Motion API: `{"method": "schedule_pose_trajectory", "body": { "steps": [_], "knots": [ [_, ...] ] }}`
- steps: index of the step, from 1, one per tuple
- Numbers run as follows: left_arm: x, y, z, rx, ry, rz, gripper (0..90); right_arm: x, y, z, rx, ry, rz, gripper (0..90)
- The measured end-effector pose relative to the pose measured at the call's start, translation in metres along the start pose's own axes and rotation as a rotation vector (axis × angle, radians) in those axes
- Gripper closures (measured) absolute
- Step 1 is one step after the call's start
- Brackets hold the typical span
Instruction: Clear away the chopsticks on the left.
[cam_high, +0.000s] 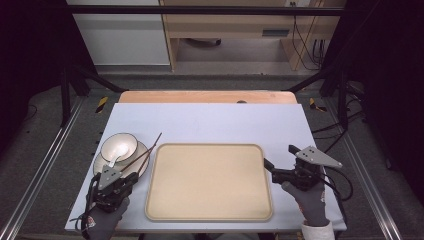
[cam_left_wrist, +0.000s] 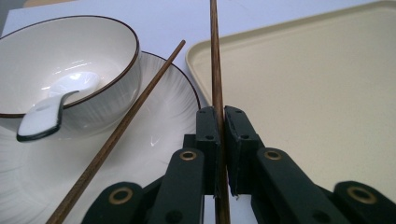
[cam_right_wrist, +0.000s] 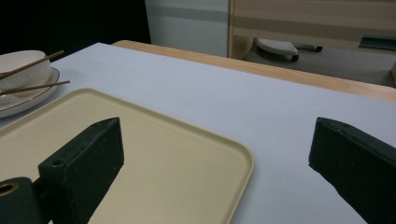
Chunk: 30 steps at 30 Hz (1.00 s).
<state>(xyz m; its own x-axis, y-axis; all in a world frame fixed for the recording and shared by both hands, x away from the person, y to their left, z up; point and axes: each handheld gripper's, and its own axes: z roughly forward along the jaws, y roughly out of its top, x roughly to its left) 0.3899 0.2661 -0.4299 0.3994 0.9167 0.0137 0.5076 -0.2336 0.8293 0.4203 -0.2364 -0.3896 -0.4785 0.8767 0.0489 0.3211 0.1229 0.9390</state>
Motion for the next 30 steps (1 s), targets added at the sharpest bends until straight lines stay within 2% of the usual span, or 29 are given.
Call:
{"method": "schedule_pose_trajectory", "body": {
  "steps": [2,7,8,10,12,14,15,18,19,22,23,30],
  "knots": [
    [-0.008,-0.001,0.001,-0.01,0.022,-0.017,84.6,0.0,0.0,0.0,0.0,0.002,0.0,3.5],
    [-0.016,-0.002,0.002,-0.022,0.05,-0.047,84.6,0.0,0.0,-0.001,-0.001,0.0,-0.004,3.5],
    [-0.021,-0.002,0.003,-0.024,0.07,-0.058,84.6,0.001,0.0,-0.001,0.001,-0.003,-0.008,3.5],
    [-0.025,-0.002,0.005,-0.029,0.075,-0.082,84.6,0.001,0.0,-0.001,0.002,-0.003,-0.007,3.6],
    [-0.027,-0.002,0.005,-0.025,0.08,-0.083,84.6,0.001,0.0,-0.001,0.002,-0.003,-0.007,3.6],
    [-0.033,-0.002,0.009,-0.03,0.098,-0.101,84.5,0.002,0.001,-0.001,0.003,-0.005,-0.007,3.6],
    [-0.034,-0.002,0.01,-0.031,0.093,-0.108,84.5,0.002,0.001,-0.001,0.003,-0.005,-0.006,3.6],
    [-0.039,-0.002,0.013,-0.029,0.096,-0.112,84.5,0.002,0.001,-0.002,0.0,-0.006,-0.01,3.6],
    [-0.044,-0.002,0.015,-0.036,0.097,-0.117,84.5,0.002,0.002,-0.002,-0.004,-0.007,-0.007,3.6],
    [-0.05,-0.003,0.017,-0.033,0.105,-0.108,84.6,0.002,0.002,-0.003,-0.007,-0.006,-0.008,3.7],
    [-0.055,-0.003,0.021,-0.019,0.112,-0.105,84.7,0.002,0.003,-0.004,-0.012,-0.005,-0.009,3.7],
    [-0.066,-0.006,0.038,0.017,0.106,-0.108,84.8,0.002,0.004,-0.006,-0.019,-0.001,-0.011,3.7]
  ]
}}
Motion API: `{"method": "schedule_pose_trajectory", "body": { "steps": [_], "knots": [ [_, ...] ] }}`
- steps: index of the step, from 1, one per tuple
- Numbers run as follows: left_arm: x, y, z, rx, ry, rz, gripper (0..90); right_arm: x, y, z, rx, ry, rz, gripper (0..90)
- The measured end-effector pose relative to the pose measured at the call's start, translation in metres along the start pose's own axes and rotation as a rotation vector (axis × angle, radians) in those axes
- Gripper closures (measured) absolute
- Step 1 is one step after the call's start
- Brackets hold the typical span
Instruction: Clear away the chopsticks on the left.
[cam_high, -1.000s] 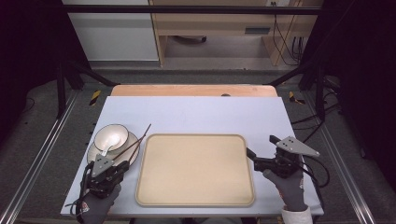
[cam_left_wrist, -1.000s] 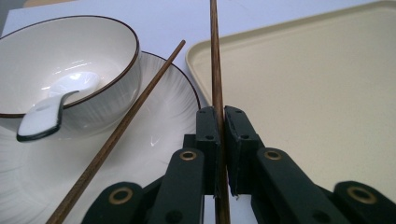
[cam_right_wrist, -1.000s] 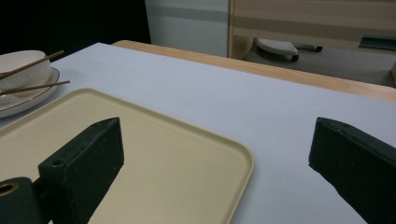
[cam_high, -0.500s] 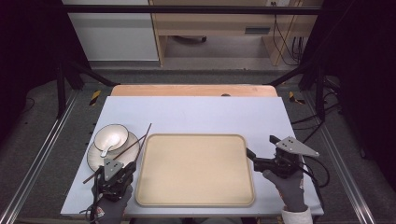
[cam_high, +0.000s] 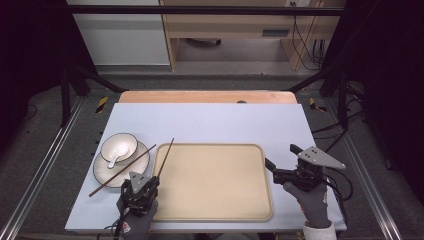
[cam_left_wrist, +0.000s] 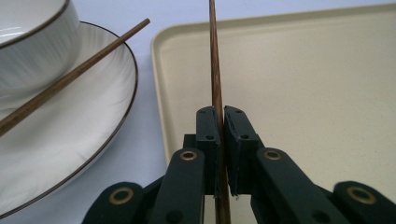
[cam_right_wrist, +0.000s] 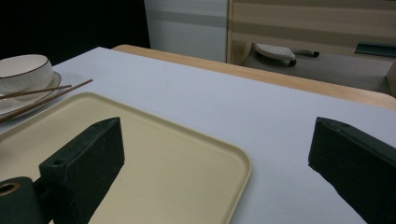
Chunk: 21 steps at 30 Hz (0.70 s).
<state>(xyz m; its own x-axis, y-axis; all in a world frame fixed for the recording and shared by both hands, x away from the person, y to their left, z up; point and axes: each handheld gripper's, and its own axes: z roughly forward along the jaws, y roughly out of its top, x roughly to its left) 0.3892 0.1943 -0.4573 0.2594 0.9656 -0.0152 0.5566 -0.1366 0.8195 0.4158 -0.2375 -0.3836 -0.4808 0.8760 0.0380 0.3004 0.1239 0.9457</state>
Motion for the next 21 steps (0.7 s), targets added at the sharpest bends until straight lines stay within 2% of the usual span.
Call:
{"method": "schedule_pose_trajectory", "body": {
  "steps": [3,8,13,17,21],
  "knots": [
    [-0.005,-0.001,0.007,0.012,0.005,0.013,84.8,0.001,0.0,0.001,0.005,0.001,0.001,3.6],
    [-0.01,-0.007,0.018,0.038,-0.005,0.009,84.8,0.001,-0.001,0.003,0.008,0.003,-0.003,3.6],
    [-0.012,-0.009,0.02,0.066,0.004,0.028,84.6,0.001,-0.001,0.003,0.009,0.001,-0.007,3.7],
    [-0.011,-0.012,0.024,0.093,-0.001,0.021,84.2,0.002,-0.002,0.004,0.016,0.002,-0.008,3.7],
    [-0.011,-0.012,0.024,0.09,-0.006,0.022,83.5,0.003,-0.002,0.005,0.022,0.004,-0.012,3.6]
  ]
}}
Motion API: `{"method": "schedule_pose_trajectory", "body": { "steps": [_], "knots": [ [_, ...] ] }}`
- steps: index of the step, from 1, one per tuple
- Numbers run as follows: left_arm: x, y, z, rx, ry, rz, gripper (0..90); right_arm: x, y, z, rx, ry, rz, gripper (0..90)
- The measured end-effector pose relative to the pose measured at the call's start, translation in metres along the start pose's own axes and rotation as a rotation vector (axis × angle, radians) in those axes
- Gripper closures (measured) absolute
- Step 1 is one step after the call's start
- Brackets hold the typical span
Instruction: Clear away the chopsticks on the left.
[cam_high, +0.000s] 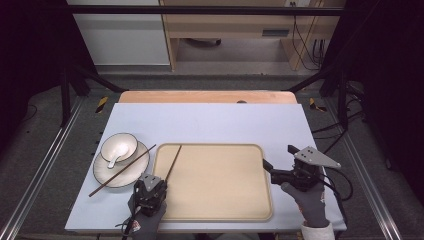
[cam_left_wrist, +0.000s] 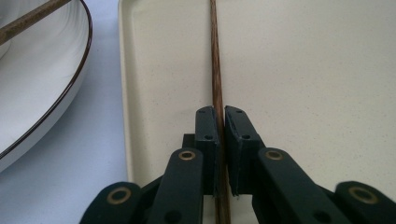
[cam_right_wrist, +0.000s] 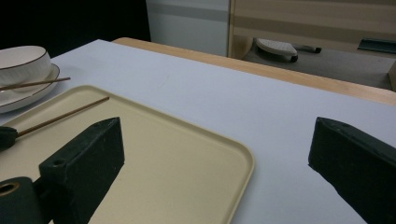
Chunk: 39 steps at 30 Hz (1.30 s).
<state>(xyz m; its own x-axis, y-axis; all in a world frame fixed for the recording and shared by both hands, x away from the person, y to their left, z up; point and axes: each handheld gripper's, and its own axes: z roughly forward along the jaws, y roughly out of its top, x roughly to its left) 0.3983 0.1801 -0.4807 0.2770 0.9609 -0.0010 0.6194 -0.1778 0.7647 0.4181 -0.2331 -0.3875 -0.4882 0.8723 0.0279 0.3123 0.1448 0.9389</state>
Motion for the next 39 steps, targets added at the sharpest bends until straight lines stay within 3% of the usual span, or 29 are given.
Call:
{"method": "schedule_pose_trajectory", "body": {
  "steps": [4,8,12,13,14,16,21,24,25,28,31,35,39],
  "knots": [
    [0.0,0.001,-0.002,-0.001,-0.004,0.007,79.5,0.0,0.0,0.0,0.0,-0.001,0.001,3.6],
    [0.003,0.005,-0.009,-0.031,-0.014,0.007,72.2,0.0,0.001,-0.001,-0.005,-0.001,0.006,3.6],
    [0.007,0.011,-0.015,-0.075,-0.081,0.009,62.9,-0.001,0.001,-0.002,-0.007,0.0,0.004,3.5],
    [0.011,0.016,-0.019,-0.082,-0.114,0.037,56.6,-0.001,0.001,-0.002,-0.009,-0.002,0.01,3.6],
    [0.011,0.016,-0.019,-0.082,-0.114,0.037,53.9,-0.001,0.001,-0.002,-0.009,-0.002,0.01,3.6],
    [0.018,0.023,-0.024,-0.091,-0.161,0.062,49.1,-0.001,0.001,-0.004,-0.012,-0.001,0.011,3.6],
    [0.03,0.027,-0.033,-0.108,-0.201,0.115,41.7,-0.003,0.002,-0.006,-0.013,-0.002,0.014,3.6],
    [0.041,0.025,-0.038,-0.111,-0.233,0.131,36.3,-0.003,0.002,-0.006,-0.013,-0.006,0.014,3.6],
    [0.051,0.023,-0.04,-0.11,-0.25,0.144,35.5,-0.004,0.002,-0.006,-0.011,-0.007,0.016,3.6],
    [0.064,0.019,-0.042,-0.1,-0.267,0.146,33.5,-0.004,0.001,-0.006,-0.006,-0.012,0.019,3.7],
    [0.071,0.016,-0.042,-0.087,-0.265,0.157,30.5,-0.004,0.001,-0.005,-0.002,-0.013,0.018,3.8],
    [0.083,0.012,-0.046,-0.071,-0.25,0.208,26.7,-0.003,0.001,-0.005,0.003,-0.01,0.018,3.8],
    [0.09,0.01,-0.048,-0.068,-0.242,0.214,25.4,-0.004,0.001,-0.005,0.004,-0.009,0.017,3.8]
  ]
}}
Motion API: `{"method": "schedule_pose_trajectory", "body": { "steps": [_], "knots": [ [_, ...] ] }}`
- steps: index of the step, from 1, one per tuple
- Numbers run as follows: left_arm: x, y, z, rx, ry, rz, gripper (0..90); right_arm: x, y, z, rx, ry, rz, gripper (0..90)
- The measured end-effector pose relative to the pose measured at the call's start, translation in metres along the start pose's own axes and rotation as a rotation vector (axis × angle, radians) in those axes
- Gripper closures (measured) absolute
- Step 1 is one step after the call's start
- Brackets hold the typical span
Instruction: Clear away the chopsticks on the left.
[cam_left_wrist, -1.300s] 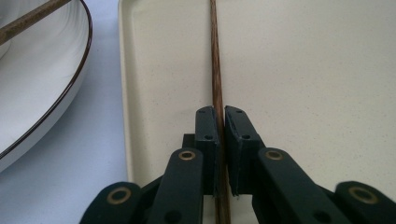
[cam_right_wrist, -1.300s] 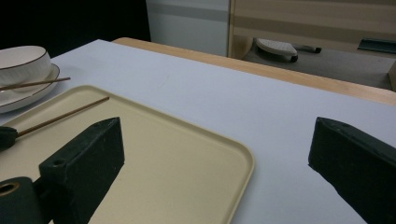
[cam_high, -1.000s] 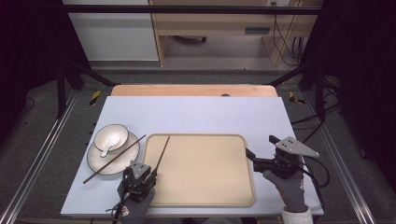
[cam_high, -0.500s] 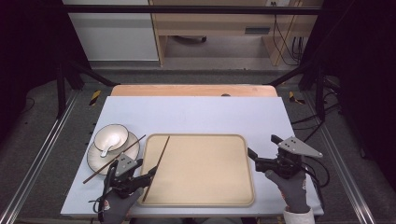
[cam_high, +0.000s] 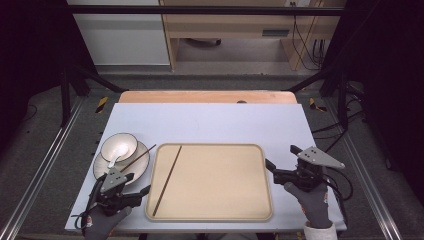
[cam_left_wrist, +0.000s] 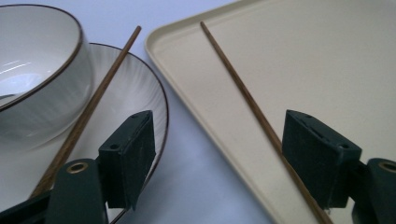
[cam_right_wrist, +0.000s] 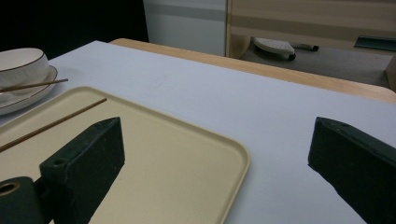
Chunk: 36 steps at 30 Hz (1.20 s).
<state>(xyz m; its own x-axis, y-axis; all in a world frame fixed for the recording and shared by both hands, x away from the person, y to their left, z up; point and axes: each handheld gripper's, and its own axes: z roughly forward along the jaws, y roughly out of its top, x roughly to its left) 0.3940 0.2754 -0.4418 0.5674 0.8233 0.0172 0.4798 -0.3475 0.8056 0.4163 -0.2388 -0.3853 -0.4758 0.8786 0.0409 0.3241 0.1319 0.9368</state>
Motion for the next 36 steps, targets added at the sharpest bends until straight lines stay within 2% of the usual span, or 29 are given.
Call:
{"method": "schedule_pose_trajectory", "body": {
  "steps": [3,4,11,12,15,20,26,28,35,36],
  "knots": [
    [0.006,-0.004,-0.003,0.015,0.019,0.007,25.2,0.0,-0.001,0.001,0.007,0.001,0.0,3.9],
    [0.008,-0.005,-0.003,0.02,0.03,-0.002,25.2,0.0,-0.001,0.001,0.007,0.001,0.0,3.9],
    [0.035,-0.009,-0.013,0.035,0.11,-0.019,28.0,0.0,-0.001,0.003,0.011,-0.004,-0.002,3.8],
    [0.035,-0.009,-0.013,0.035,0.11,-0.019,28.1,0.0,-0.001,0.003,0.011,-0.003,-0.002,3.8],
    [0.048,-0.011,-0.013,0.048,0.132,-0.031,30.5,0.0,-0.001,0.003,0.013,-0.004,-0.002,3.8],
    [0.06,-0.01,-0.008,0.069,0.159,-0.023,35.4,0.0,-0.002,0.004,0.016,-0.007,-0.004,3.8],
    [0.069,-0.013,-0.003,0.102,0.153,-0.033,43.9,0.0,-0.002,0.005,0.019,-0.003,-0.006,3.9],
    [0.074,-0.014,0.0,0.116,0.145,-0.035,52.3,0.001,-0.002,0.006,0.024,-0.003,-0.006,3.9],
    [0.076,-0.014,0.007,0.142,0.129,-0.026,64.5,0.001,-0.003,0.007,0.027,-0.008,-0.008,3.9],
    [0.076,-0.014,0.008,0.146,0.122,-0.028,68.6,0.001,-0.003,0.007,0.029,-0.007,-0.009,3.9]
  ]
}}
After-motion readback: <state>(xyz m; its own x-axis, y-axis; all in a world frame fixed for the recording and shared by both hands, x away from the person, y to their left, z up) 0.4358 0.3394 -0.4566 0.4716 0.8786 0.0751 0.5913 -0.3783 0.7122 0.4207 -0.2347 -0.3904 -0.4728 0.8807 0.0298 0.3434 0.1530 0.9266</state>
